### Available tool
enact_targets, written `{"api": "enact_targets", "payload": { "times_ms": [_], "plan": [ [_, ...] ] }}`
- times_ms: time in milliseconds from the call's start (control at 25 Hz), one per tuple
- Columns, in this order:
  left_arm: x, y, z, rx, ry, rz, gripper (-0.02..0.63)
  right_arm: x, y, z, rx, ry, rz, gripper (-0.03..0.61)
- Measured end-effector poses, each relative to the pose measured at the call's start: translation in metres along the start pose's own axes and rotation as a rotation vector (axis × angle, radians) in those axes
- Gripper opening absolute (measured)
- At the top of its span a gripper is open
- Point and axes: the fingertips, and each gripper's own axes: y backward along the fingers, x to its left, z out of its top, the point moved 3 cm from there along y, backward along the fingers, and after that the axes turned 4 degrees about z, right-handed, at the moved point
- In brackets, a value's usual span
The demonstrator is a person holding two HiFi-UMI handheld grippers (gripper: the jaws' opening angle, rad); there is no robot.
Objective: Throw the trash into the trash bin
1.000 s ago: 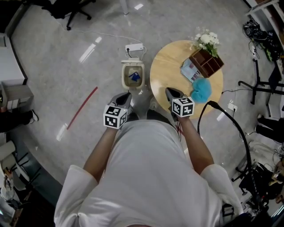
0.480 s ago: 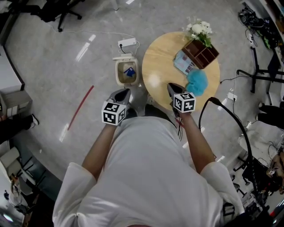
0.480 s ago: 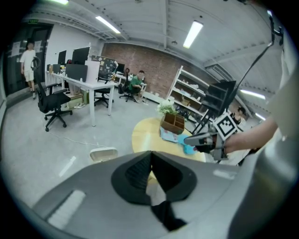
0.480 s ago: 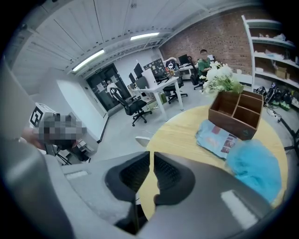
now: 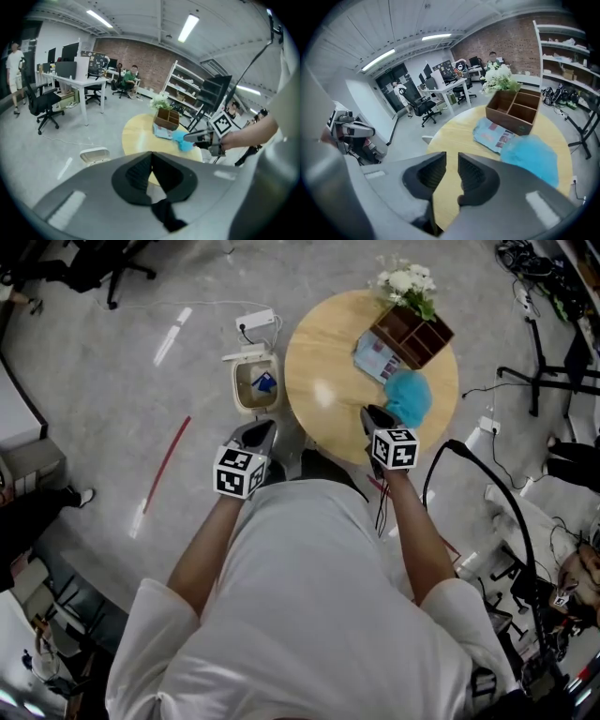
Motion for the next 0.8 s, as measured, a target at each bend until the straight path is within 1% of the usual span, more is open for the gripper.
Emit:
{"api": "enact_targets", "payload": {
  "times_ms": [80,200,320,520,600,800],
  "plan": [
    [-0.003,-0.004,0.0,0.007,-0.002,-0.003,0.005,-0.013,0.003,-0.005,0.007,-0.003,-0.031,0.095],
    [-0.007,-0.01,0.0,0.018,-0.002,-0.005,0.005,-0.037,0.008,-0.012,0.022,0.002,-0.091,0.101],
    [-0.011,-0.016,-0.001,0.032,-0.006,-0.01,0.005,-0.06,0.019,-0.016,0.039,0.012,-0.156,0.126],
    [-0.014,-0.023,0.001,0.047,-0.005,-0.01,0.005,-0.097,0.037,-0.017,0.044,0.016,-0.26,0.213],
    [-0.016,-0.028,0.002,0.053,-0.004,-0.009,0.003,-0.111,0.042,-0.019,0.054,0.009,-0.297,0.259],
    [-0.018,-0.035,0.007,0.058,-0.004,-0.008,0.004,-0.131,0.039,-0.029,0.105,-0.02,-0.323,0.318]
  ]
}}
